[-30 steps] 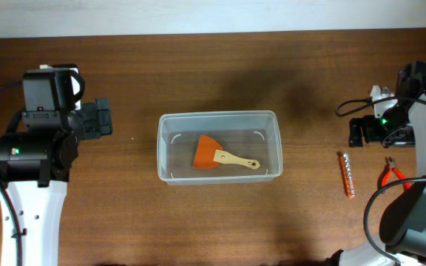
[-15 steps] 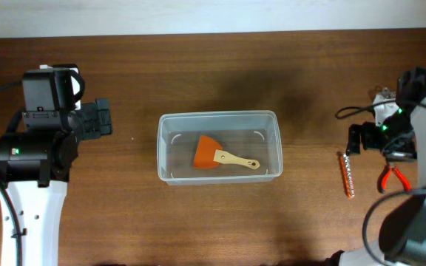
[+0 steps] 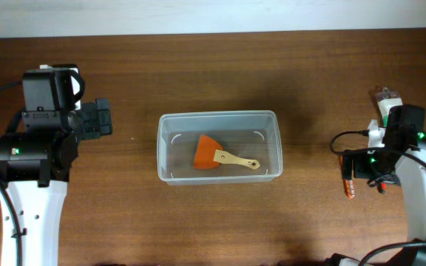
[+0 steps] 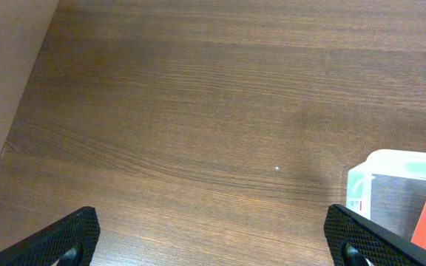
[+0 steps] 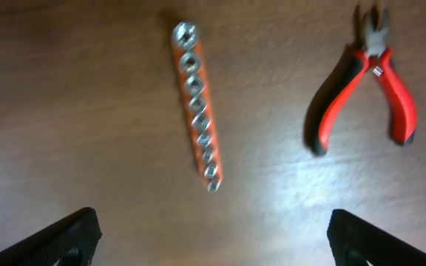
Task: Pack container
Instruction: 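Move the right gripper over the orange socket holder strip, then lower the right gripper and close it on the socket strip's end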
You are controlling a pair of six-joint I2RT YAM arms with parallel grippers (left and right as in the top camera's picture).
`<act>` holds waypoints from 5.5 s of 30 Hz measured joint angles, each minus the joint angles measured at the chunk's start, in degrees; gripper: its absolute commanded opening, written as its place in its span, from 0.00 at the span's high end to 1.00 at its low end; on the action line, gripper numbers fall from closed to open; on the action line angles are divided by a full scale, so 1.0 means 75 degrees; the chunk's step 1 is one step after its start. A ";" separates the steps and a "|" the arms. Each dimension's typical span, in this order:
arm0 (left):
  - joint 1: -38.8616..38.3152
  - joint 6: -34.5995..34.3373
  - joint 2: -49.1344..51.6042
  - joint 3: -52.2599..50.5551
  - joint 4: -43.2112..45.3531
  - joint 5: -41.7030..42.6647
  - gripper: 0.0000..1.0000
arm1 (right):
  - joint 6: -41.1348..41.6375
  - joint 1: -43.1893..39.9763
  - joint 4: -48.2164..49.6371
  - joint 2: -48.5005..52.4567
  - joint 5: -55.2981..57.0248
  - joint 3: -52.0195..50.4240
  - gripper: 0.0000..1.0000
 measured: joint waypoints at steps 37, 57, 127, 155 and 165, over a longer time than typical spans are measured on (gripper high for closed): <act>0.0000 -0.0003 0.0000 0.0000 0.0000 0.0000 0.01 | -0.1489 0.0000 0.1046 0.2375 -0.0414 -0.0058 0.01; 0.0000 -0.0003 0.0000 0.0000 -0.0003 0.0000 0.01 | -0.1574 0.0000 0.1326 0.2602 -0.0353 -0.0058 0.01; 0.0000 -0.0003 0.0000 0.0000 -0.0003 0.0000 0.01 | -0.1110 0.0003 0.1679 0.2885 -0.0344 -0.0044 0.01; 0.0000 0.0000 0.0000 0.0000 -0.0003 0.0000 0.01 | -0.1061 0.0003 0.1953 0.2885 -0.0425 -0.0044 0.42; 0.0000 -0.0003 0.0000 0.0000 -0.0003 0.0000 0.01 | -0.1026 0.0003 0.1798 0.2885 -0.0385 -0.0044 0.55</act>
